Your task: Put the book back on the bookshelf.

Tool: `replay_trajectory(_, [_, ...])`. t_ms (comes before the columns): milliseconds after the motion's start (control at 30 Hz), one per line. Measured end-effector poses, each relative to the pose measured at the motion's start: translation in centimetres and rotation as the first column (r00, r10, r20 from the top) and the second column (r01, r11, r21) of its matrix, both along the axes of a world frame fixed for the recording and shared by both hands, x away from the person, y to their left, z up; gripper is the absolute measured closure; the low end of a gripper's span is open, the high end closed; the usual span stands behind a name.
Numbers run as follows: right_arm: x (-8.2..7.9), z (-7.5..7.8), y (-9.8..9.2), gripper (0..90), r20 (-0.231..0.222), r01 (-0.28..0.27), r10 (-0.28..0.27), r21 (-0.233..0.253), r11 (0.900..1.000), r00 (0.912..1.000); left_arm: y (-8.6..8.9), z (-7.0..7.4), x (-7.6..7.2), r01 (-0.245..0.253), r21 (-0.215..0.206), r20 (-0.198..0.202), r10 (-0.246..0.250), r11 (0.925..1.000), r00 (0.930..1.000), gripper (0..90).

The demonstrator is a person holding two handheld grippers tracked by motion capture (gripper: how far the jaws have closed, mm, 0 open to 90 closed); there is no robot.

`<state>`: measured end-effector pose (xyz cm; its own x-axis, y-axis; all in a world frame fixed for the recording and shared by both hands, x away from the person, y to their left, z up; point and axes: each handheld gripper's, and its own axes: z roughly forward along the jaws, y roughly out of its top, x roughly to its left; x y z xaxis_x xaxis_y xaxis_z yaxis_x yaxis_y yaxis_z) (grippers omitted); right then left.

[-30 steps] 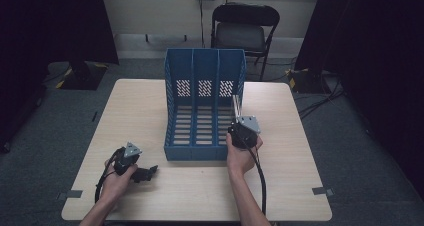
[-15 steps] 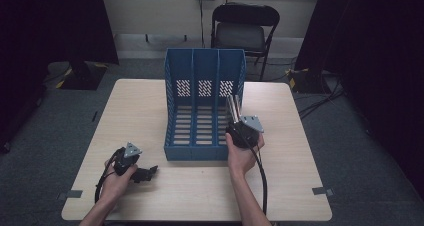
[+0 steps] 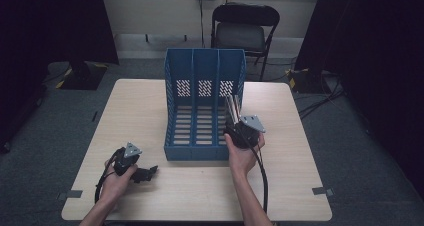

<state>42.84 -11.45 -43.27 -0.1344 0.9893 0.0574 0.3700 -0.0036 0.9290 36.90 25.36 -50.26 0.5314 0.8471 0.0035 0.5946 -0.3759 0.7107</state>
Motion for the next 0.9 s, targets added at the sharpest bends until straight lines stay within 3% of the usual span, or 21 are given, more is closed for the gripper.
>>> replay_trajectory(133, [0.1,0.3,-0.3,26.3,-0.014,-0.053,0.054,0.022,0.998,0.9985,-0.1,0.0,0.0,-0.006,-0.007,0.001,0.006,1.0,1.0,0.3])
replay_trajectory(333, [0.1,0.8,-1.2,20.9,-0.028,-0.088,0.09,0.078,0.993,0.9955,0.0,0.0,0.0,0.0,0.003,-0.001,0.0,1.0,1.0,0.3])
replay_trajectory(467, [-0.1,1.0,-1.3,17.5,-0.032,-0.099,0.101,0.076,0.992,0.9944,0.0,0.0,0.0,-0.005,-0.002,0.002,0.005,1.0,1.0,0.3])
replay_trajectory(700, [-0.5,0.9,-1.5,14.1,-0.048,-0.154,0.158,0.07,0.986,0.9863,0.0,0.0,0.0,-0.004,-0.002,0.001,0.004,1.0,1.0,0.3])
replay_trajectory(767, [-0.7,0.9,-1.8,14.1,-0.054,-0.183,0.189,0.101,0.978,0.9805,-0.1,0.0,0.0,-0.007,-0.007,0.001,0.007,0.9999,1.0,0.3])
replay_trajectory(900, [-1.2,0.9,-2.3,14.1,-0.054,-0.205,0.212,0.109,0.973,0.9758,0.0,0.0,0.0,-0.004,-0.003,0.001,0.004,1.0,1.0,0.3])
